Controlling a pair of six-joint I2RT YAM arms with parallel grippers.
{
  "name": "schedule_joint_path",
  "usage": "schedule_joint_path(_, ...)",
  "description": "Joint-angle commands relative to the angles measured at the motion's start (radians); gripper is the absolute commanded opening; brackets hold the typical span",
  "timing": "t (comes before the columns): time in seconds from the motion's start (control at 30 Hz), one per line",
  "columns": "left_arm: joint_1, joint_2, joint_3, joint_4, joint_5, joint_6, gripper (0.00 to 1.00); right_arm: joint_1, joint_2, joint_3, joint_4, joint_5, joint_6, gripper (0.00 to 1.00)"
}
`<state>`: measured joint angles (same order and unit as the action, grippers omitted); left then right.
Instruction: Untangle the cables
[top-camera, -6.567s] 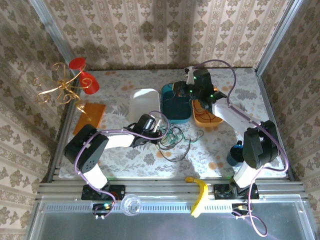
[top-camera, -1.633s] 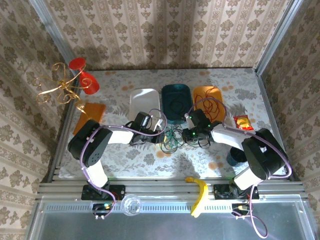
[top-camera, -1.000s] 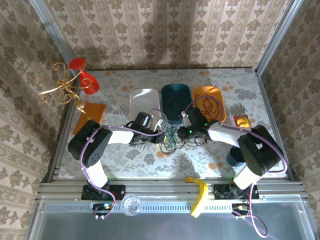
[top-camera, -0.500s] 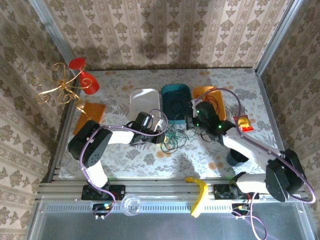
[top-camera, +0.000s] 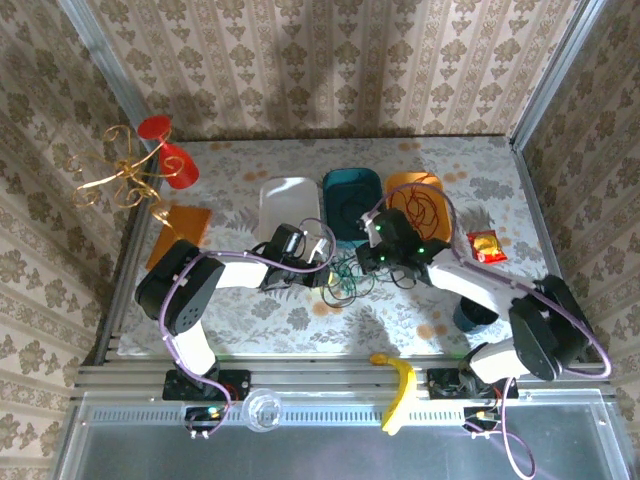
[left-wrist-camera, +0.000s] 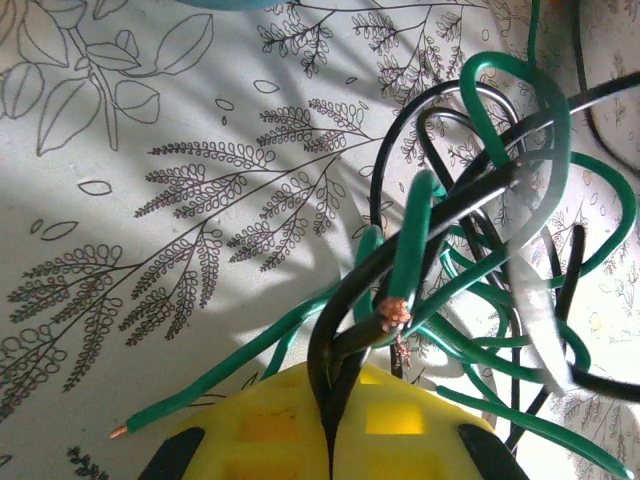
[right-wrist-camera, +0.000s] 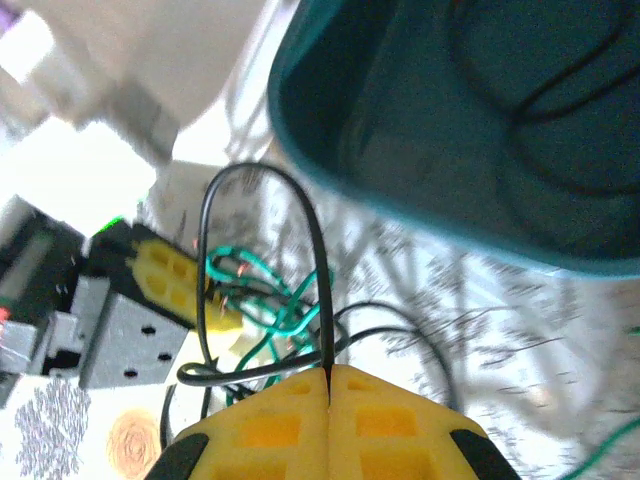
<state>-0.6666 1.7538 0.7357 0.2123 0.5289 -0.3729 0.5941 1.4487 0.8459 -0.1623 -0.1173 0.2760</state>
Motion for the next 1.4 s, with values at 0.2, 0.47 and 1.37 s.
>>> schedule_joint_path(0.2, -0.011, 0.035, -0.025, -0.154, -0.072, 0.019, 0.0, 0.024, 0.155, 0.083, 0.019, -0.122, 0.014, 0.1)
schedule_joint_path(0.47, -0.014, 0.033, -0.03, -0.152, -0.075, 0.016, 0.0, 0.026, 0.164, 0.06, 0.003, -0.117, 0.007, 0.26)
schedule_joint_path(1.37, -0.019, 0.047, -0.016, -0.166, -0.083, 0.02, 0.0, -0.03, -0.057, -0.096, -0.06, 0.0, 0.008, 0.0)
